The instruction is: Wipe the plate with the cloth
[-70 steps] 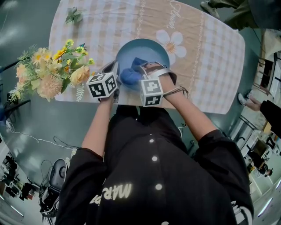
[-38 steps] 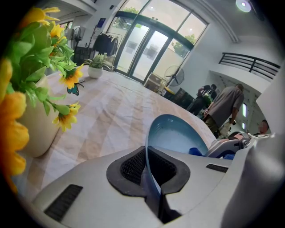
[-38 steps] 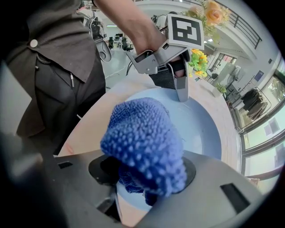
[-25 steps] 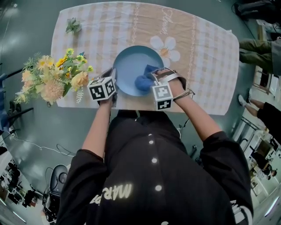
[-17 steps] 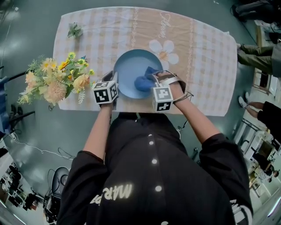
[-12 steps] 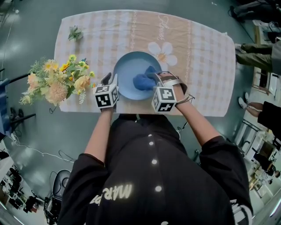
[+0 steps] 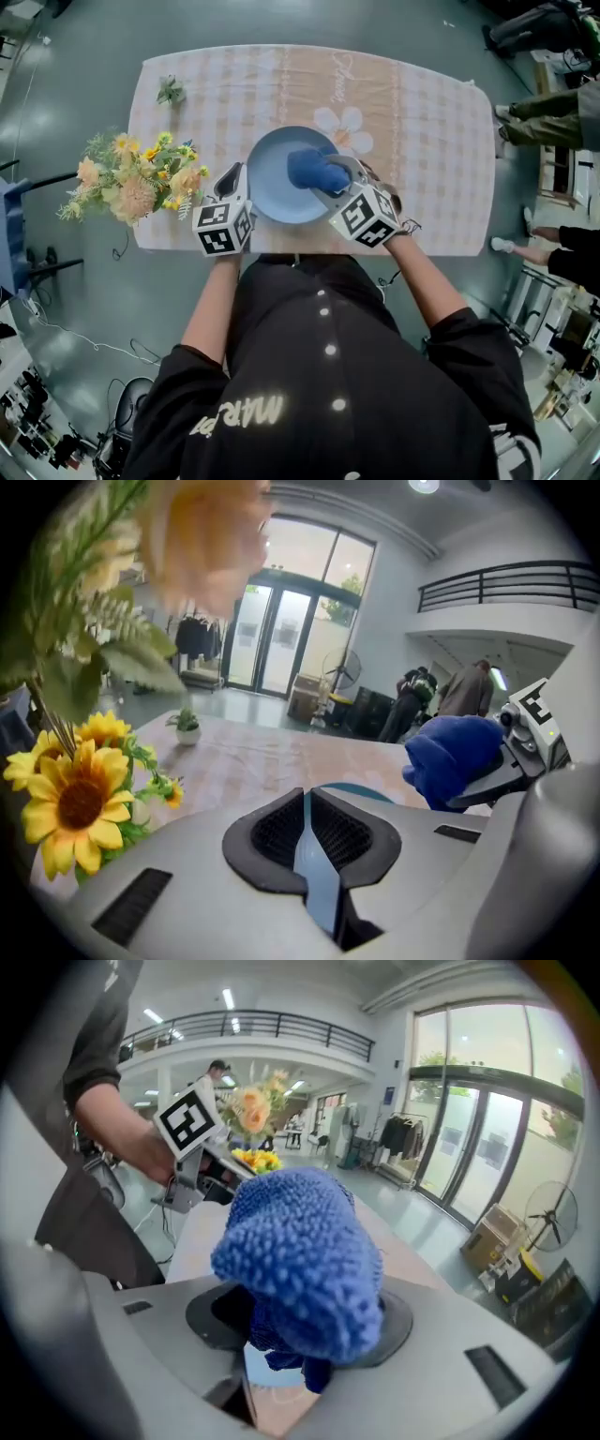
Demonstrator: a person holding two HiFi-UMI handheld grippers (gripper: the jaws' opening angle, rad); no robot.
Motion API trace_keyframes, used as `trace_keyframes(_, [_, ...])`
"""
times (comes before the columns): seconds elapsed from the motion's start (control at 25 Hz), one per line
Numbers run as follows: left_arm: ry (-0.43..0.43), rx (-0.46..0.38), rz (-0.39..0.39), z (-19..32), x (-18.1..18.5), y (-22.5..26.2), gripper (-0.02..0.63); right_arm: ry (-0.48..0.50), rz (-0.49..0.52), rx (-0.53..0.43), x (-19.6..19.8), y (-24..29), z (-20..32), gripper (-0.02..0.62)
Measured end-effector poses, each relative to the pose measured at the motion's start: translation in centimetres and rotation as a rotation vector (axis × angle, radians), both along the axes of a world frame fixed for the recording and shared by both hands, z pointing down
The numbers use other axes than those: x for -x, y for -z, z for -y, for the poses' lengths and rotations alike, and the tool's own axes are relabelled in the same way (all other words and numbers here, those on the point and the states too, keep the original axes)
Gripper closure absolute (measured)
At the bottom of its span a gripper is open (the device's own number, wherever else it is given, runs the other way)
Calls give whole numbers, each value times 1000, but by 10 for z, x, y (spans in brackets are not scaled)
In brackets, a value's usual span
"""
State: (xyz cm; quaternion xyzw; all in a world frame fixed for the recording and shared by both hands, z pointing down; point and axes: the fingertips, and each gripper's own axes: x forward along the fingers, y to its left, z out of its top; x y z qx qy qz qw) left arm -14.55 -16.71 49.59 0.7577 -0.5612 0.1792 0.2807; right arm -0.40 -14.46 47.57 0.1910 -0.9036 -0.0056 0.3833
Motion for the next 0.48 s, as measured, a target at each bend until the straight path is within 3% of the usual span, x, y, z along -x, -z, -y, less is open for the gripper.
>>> trace_keyframes(0.48, [-93,-245,-101,0,-34,119,589,-319,360,-173,-40,125,24,397])
